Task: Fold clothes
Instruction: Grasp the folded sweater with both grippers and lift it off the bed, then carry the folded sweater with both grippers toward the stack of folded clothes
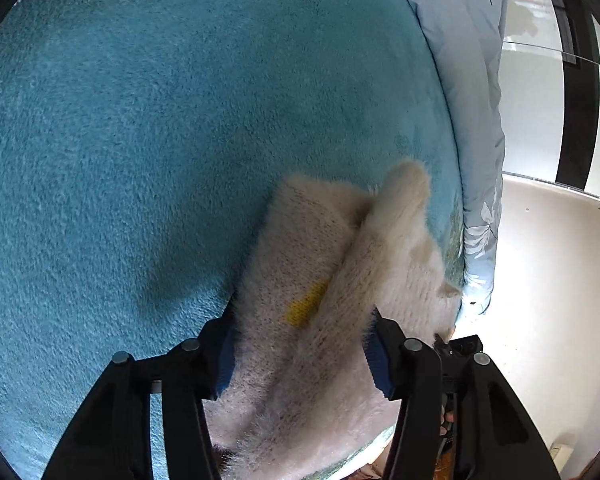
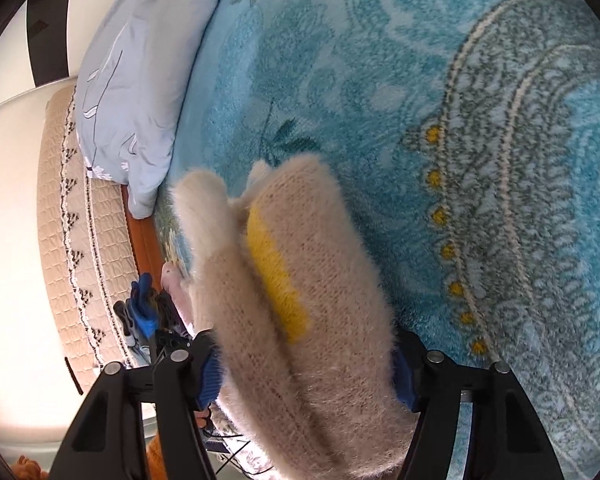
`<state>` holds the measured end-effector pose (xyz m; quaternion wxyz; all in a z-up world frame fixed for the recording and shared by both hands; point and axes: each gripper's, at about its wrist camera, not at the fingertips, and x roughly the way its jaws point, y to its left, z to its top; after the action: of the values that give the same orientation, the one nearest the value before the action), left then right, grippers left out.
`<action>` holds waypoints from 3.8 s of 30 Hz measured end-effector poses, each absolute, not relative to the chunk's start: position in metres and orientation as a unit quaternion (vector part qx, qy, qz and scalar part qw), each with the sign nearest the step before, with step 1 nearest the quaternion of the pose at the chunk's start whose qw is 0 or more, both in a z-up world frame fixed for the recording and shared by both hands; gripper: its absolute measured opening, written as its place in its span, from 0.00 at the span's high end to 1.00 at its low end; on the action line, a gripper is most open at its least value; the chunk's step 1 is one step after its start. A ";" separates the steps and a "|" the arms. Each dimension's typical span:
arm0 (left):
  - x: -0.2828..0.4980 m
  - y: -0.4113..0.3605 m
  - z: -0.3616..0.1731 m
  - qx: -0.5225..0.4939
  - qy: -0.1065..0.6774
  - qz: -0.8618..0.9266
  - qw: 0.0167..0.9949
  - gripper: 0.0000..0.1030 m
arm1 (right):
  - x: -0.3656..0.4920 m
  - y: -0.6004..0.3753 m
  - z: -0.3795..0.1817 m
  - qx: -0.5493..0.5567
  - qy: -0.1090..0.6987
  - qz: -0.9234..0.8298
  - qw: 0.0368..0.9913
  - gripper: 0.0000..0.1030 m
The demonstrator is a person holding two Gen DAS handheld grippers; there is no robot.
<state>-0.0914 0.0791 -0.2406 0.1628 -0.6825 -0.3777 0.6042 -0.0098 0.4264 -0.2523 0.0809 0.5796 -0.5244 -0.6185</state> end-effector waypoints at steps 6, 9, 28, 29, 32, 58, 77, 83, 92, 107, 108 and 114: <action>-0.088 0.103 -0.223 -0.689 -0.358 0.617 0.129 0.57 | -0.014 0.415 -0.234 0.589 -0.504 -0.630 0.042 0.50; -0.087 0.118 -0.205 -0.697 -0.324 0.628 0.124 0.62 | -0.014 0.410 -0.221 0.592 -0.493 -0.636 0.030 0.56; 0.002 -0.018 -0.027 -0.650 -0.255 0.703 0.133 0.67 | 0.028 0.333 -0.079 0.563 -0.455 -0.683 0.097 0.61; 0.003 -0.027 -0.024 -0.643 -0.256 0.710 0.130 0.67 | 0.030 0.327 -0.071 0.560 -0.454 -0.684 0.105 0.61; 0.005 -0.071 -0.014 -0.620 -0.263 0.730 0.117 0.67 | 0.032 0.312 -0.050 0.553 -0.449 -0.688 0.138 0.61; 0.090 -0.131 0.138 -0.499 -0.242 0.829 0.064 0.68 | 0.036 0.254 0.070 0.494 -0.417 -0.708 0.286 0.61; -0.002 -0.332 0.105 -0.483 -0.315 0.816 0.053 0.69 | -0.094 0.053 0.093 0.529 -0.349 -0.709 0.310 0.61; -0.035 -0.386 0.093 -0.479 -0.329 0.813 0.027 0.69 | -0.150 -0.016 0.080 0.552 -0.330 -0.695 0.323 0.61; -0.078 -0.453 0.061 -0.484 -0.355 0.800 0.003 0.69 | -0.221 -0.089 0.056 0.579 -0.287 -0.683 0.341 0.62; -0.103 -0.495 -0.046 -0.485 -0.462 0.742 -0.032 0.67 | -0.275 -0.109 -0.038 0.637 -0.274 -0.661 0.286 0.62; -0.102 -0.495 -0.048 -0.483 -0.464 0.742 -0.033 0.67 | -0.275 -0.108 -0.042 0.639 -0.276 -0.659 0.285 0.62; -0.100 -0.494 -0.041 -0.471 -0.452 0.757 -0.036 0.68 | -0.279 -0.110 -0.048 0.635 -0.280 -0.660 0.288 0.62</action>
<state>-0.1001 -0.4943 -0.0414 -0.0357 -0.4709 -0.4519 0.7568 -0.2787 -0.1097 -0.0480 0.2884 0.6351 -0.2798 -0.6597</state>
